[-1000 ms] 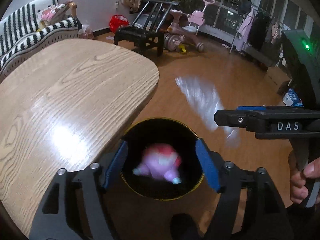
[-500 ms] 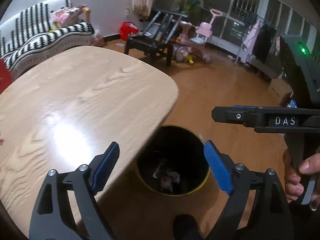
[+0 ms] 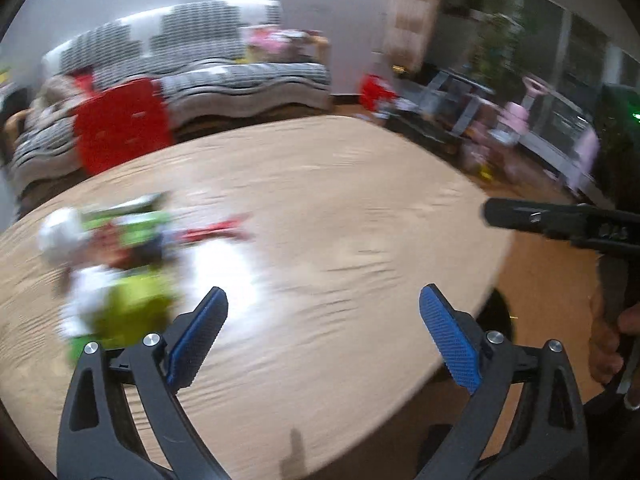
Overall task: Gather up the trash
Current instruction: 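Return both tools to the table toward the tissues and snack bag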
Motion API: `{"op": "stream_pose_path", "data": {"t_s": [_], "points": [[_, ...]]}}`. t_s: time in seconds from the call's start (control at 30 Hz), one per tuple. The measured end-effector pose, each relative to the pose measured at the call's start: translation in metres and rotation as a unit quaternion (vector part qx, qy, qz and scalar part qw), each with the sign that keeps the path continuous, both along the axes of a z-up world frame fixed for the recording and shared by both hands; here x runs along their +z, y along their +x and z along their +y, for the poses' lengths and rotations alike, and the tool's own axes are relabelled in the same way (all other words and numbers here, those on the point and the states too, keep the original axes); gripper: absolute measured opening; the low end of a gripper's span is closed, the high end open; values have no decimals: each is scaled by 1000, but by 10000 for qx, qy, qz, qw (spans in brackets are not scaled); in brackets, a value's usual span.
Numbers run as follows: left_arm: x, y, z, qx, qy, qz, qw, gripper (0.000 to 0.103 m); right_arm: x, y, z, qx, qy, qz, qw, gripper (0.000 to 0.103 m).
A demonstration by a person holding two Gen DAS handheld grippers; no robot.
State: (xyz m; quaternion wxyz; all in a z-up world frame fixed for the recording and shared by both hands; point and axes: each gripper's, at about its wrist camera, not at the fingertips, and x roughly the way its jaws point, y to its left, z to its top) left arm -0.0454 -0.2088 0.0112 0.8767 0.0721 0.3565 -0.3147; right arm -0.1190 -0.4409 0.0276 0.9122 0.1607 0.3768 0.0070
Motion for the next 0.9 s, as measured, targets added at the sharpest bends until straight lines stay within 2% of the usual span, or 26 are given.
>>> {"op": "stream_pose_path", "data": {"t_s": [0.23, 0.37, 0.6, 0.67, 0.9], "points": [[14, 34, 145, 1111, -39, -181, 9936, 94, -5, 65, 124, 1133, -343, -61, 9929, 79], [11, 44, 189, 1359, 17, -191, 9905, 94, -23, 89, 173, 1601, -665, 63, 9848, 80], [-14, 74, 209, 1309, 469, -118, 9902, 94, -54, 114, 206, 1961, -905, 278, 9760, 80], [-21, 83, 207, 1239, 521, -122, 9908, 94, -62, 122, 210, 2010, -950, 347, 9744, 83], [-38, 107, 202, 1045, 556, -66, 9930, 94, -91, 158, 227, 2187, -1038, 618, 9683, 83]]}}
